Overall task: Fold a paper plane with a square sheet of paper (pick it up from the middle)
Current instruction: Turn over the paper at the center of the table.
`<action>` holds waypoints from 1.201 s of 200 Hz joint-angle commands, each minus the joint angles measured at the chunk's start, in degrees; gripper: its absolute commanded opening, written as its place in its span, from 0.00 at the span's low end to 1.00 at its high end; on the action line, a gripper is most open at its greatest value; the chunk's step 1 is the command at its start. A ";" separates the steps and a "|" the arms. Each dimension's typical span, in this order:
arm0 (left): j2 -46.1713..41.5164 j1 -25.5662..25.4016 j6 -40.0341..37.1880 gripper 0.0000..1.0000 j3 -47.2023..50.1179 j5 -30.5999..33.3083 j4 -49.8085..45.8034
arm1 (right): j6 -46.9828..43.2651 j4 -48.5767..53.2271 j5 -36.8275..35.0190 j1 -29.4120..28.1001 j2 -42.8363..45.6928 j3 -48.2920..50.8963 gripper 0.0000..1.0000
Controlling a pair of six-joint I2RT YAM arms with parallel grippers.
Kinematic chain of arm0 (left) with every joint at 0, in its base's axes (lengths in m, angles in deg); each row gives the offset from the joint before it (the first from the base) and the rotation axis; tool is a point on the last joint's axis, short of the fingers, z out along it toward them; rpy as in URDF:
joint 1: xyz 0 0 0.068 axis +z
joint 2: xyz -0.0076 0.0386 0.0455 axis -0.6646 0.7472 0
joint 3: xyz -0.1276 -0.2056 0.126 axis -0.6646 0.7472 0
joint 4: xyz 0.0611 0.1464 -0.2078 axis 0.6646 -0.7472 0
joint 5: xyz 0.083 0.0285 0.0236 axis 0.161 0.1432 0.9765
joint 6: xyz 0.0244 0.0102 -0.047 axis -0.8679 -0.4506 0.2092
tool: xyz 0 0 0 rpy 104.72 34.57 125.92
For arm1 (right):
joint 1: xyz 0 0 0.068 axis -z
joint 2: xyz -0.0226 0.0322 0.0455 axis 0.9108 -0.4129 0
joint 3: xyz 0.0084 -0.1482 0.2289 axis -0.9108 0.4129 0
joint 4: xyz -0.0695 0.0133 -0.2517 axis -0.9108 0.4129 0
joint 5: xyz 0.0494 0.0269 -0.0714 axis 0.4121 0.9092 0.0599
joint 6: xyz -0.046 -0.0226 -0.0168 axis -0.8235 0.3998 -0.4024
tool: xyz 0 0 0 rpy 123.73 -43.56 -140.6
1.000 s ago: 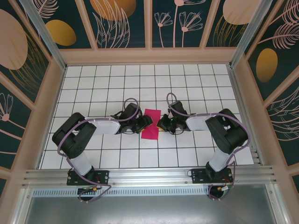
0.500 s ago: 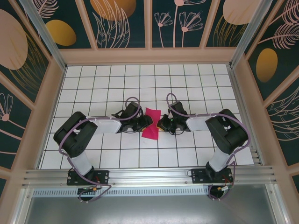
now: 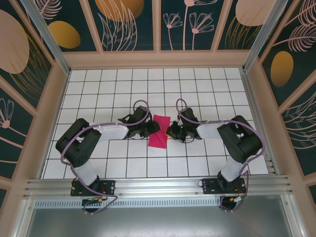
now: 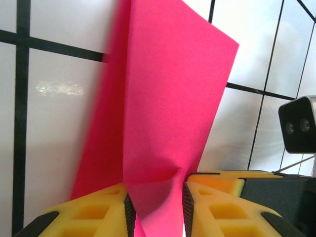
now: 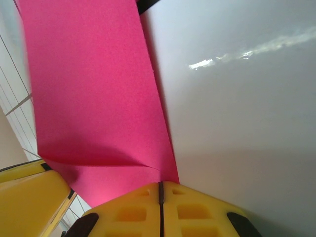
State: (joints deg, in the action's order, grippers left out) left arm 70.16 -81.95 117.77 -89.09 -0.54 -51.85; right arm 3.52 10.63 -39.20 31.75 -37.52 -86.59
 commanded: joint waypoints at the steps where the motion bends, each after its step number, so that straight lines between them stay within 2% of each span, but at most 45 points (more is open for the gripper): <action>1: -2.37 -0.23 -2.37 0.34 -1.65 0.55 -2.52 | 0.31 3.53 -0.78 -0.78 0.66 1.59 0.08; 45: -1.08 -0.31 -2.80 0.34 -1.82 -0.81 -1.64 | 0.07 3.71 -0.96 -0.85 0.70 1.42 0.08; 120: 1.67 -0.27 -3.75 0.19 -1.65 -3.16 1.02 | -1.41 3.29 -0.39 0.11 2.61 0.58 0.11; 135: 1.78 -0.25 -4.55 0.15 -1.68 -2.85 0.76 | -2.42 2.84 -0.24 1.31 5.30 0.29 0.17; 155: 1.61 -0.24 -5.85 0.12 -1.90 -1.92 0.50 | -4.31 3.52 -1.35 2.20 10.59 -0.35 0.30; 192: 0.67 -0.29 -9.27 0.07 -3.67 0.30 -1.66 | -9.42 10.54 -8.71 7.14 18.82 -1.92 0.47; 217: -2.97 -0.24 -14.45 0.06 -7.94 6.37 -10.39 | -11.62 13.77 -12.75 9.69 21.54 -1.76 0.58; 240: -6.05 -0.25 -19.97 0.06 -14.35 15.15 -21.02 | -13.13 15.21 -15.62 10.82 22.97 -1.44 0.65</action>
State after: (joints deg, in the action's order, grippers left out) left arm 69.27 -81.95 105.66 -96.81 4.51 -61.16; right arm -6.21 21.16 -49.62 41.61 -16.41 -87.64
